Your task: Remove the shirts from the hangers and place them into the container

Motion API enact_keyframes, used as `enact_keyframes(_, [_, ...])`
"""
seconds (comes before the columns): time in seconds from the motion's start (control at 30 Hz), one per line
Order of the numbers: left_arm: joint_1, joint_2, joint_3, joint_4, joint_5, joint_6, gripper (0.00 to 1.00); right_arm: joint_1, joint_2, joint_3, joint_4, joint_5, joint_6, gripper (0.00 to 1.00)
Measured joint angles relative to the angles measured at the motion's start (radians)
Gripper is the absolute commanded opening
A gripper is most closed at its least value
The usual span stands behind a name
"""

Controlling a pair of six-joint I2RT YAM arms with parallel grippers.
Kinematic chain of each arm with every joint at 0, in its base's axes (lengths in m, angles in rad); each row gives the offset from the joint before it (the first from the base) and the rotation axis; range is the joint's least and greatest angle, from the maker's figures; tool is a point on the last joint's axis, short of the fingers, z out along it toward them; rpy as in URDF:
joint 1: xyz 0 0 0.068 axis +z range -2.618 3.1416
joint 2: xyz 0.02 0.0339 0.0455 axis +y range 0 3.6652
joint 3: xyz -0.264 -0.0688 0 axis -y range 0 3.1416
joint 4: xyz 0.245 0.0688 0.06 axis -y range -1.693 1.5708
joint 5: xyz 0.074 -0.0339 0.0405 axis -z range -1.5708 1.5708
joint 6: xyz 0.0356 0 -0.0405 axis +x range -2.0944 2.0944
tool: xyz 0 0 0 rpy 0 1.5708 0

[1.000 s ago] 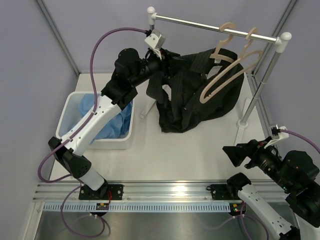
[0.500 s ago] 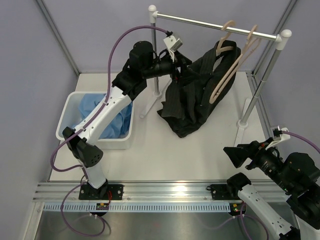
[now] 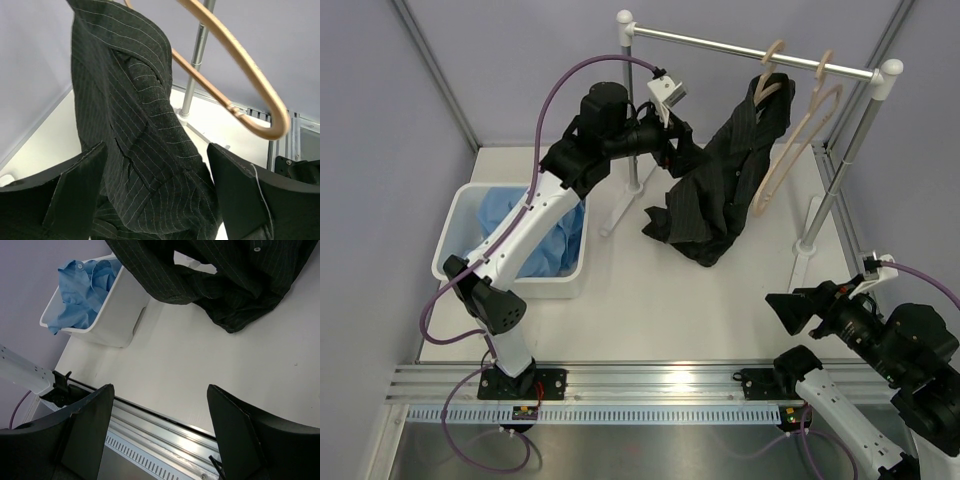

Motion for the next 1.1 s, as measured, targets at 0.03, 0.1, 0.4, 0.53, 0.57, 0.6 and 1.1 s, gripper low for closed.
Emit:
enact_keyframes(0.03, [0.0,0.0,0.004,-0.002,-0.01,-0.005,0.75,0.0,0.0,-0.005,0.0,0.0,0.0,0.83])
enact_keyframes(0.1, [0.0,0.0,0.006,-0.003,-0.037,-0.022,0.52,0.0,0.0,-0.01,0.0,0.0,0.0,0.83])
enact_keyframes(0.4, [-0.005,0.005,0.006,-0.009,-0.165,-0.103,0.19,0.0,0.0,-0.013,0.001,-0.001,0.0,0.83])
enact_keyframes(0.53, [-0.009,0.025,0.012,-0.01,-0.196,-0.116,0.0,0.0,0.0,-0.023,0.001,0.0,0.0,0.83])
enact_keyframes(0.57, [-0.01,0.031,0.015,-0.009,-0.2,-0.118,0.0,0.0,0.0,-0.026,0.001,-0.001,0.0,0.84])
enact_keyframes(0.6, [-0.012,0.034,0.019,-0.008,-0.201,-0.119,0.0,0.0,0.0,-0.027,0.0,-0.001,0.0,0.83])
enact_keyframes(1.1, [-0.019,0.111,0.306,-0.051,-0.262,-0.13,0.0,0.0,0.0,-0.03,0.001,0.0,0.0,0.84])
